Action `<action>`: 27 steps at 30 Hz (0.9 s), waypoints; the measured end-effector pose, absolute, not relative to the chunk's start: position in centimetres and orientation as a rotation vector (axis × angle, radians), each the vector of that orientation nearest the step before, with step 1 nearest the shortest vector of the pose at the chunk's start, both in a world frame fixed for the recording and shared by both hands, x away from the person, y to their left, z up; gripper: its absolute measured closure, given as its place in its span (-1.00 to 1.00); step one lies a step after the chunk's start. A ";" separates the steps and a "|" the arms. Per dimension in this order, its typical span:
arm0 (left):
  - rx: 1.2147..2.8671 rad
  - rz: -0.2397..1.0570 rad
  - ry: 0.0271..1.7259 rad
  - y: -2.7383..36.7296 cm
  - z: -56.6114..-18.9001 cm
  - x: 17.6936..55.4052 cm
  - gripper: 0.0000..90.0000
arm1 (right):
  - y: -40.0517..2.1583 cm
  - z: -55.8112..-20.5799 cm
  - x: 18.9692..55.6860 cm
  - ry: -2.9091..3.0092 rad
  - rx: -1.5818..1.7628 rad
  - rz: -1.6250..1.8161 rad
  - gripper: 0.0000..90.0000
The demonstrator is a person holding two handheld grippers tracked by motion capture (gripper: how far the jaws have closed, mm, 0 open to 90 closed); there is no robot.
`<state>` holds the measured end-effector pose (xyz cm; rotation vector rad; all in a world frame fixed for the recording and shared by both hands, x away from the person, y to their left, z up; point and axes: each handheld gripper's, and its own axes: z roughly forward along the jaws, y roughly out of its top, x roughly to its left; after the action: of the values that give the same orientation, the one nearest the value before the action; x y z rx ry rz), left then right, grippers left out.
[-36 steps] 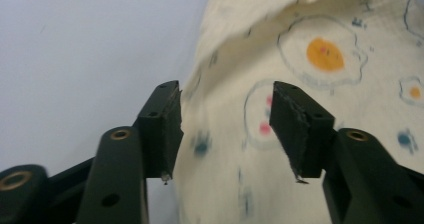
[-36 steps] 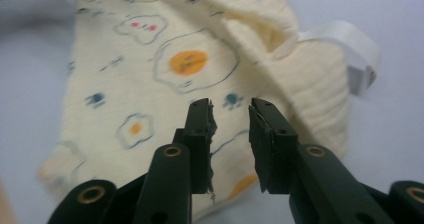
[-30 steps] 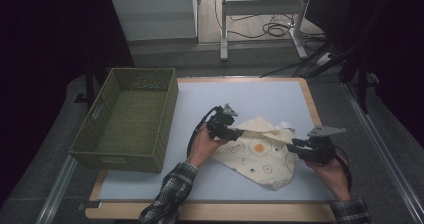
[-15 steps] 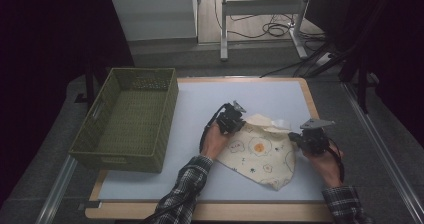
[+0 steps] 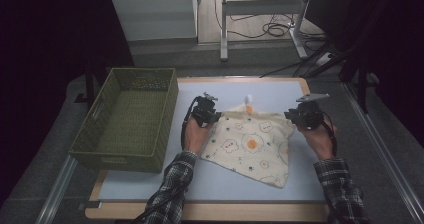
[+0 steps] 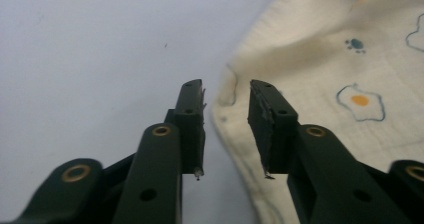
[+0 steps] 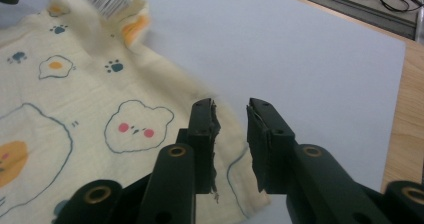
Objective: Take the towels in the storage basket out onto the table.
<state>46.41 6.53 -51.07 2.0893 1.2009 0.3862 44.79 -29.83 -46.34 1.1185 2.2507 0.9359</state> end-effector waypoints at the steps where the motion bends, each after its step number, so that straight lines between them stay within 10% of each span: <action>1: 2.083 0.383 1.199 6.7 -51.2 46.4 0.41 | -29.9 -46.4 44.7 2.256 1.118 0.937 0.59; 8: 2.102 0.377 1.088 5.9 -51.5 45.7 0.00 | -31.6 -47.6 43.7 2.270 1.186 0.970 0.56; 20: 2.136 0.389 1.040 3.3 -51.7 45.8 -0.04 | -33.0 -51.1 43.9 2.270 1.328 0.947 0.26; 23: 2.133 0.387 1.043 3.8 -51.9 45.3 -0.05 | -32.6 -51.5 44.0 2.276 1.323 0.955 0.82; 27: 2.113 0.387 1.037 4.4 -51.6 44.3 -0.07 | -32.1 -51.2 44.8 2.290 1.307 0.922 0.95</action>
<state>44.28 4.40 -51.62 2.1134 1.0373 0.3867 44.78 -32.07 -51.23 1.3068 2.2902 0.9215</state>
